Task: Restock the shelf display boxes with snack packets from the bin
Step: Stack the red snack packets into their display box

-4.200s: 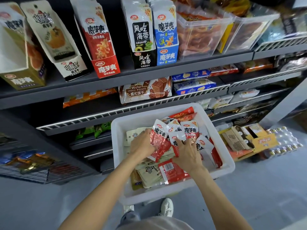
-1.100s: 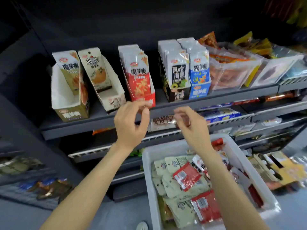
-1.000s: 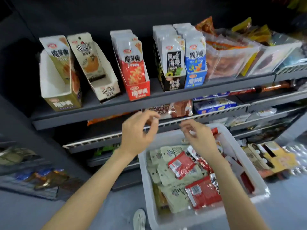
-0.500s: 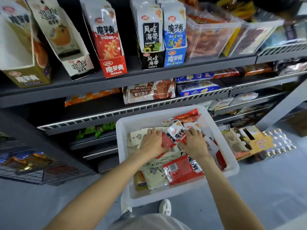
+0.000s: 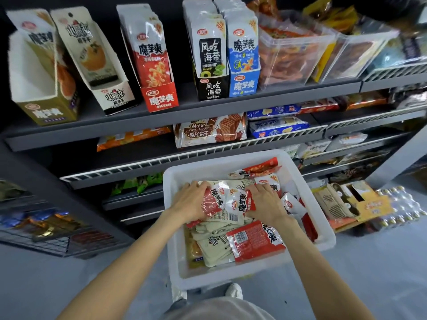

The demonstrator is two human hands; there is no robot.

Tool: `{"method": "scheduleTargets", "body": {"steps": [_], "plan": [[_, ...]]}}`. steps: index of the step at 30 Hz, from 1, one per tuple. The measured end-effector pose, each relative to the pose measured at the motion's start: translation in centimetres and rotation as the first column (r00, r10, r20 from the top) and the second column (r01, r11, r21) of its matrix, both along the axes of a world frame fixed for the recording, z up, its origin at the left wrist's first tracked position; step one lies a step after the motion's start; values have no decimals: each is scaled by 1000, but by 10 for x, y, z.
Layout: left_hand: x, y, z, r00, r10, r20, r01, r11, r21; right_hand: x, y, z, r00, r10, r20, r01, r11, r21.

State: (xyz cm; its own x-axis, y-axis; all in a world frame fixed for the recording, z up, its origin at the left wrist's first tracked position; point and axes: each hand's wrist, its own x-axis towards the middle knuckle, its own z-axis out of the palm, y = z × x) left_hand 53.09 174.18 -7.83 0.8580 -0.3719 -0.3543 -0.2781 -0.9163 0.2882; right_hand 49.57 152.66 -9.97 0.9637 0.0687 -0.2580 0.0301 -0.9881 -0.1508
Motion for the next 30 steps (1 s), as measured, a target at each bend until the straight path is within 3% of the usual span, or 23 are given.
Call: {"method": "scheduleTargets", "body": {"steps": [4, 12, 17, 20, 24, 27, 30], "plan": [[0, -3, 1, 993, 112, 38, -106, 987, -123, 6, 1, 6, 983, -72, 169, 76, 997, -15], [-2, 0, -8, 986, 159, 43, -149, 972, -183, 13, 3, 20, 853, -313, 418, 162, 920, 358], [-7, 0, -12, 972, 106, 211, -80, 988, -129, 16, 9, 21, 856, -385, 345, 233, 883, 408], [-10, -4, -16, 990, 18, 141, -21, 1000, 20, 15, 12, 20, 850, -415, 324, 252, 861, 443], [-7, -6, -19, 999, -9, 36, 7, 997, 76, 14, 12, 21, 836, -458, 301, 274, 825, 494], [-1, -1, -15, 999, -37, -5, 37, 999, 24, 12, 11, 26, 815, -497, 297, 272, 781, 562], [6, 14, -1, 994, -43, -104, 27, 988, -152, 14, 9, 36, 777, -578, 247, 274, 665, 695]]}}
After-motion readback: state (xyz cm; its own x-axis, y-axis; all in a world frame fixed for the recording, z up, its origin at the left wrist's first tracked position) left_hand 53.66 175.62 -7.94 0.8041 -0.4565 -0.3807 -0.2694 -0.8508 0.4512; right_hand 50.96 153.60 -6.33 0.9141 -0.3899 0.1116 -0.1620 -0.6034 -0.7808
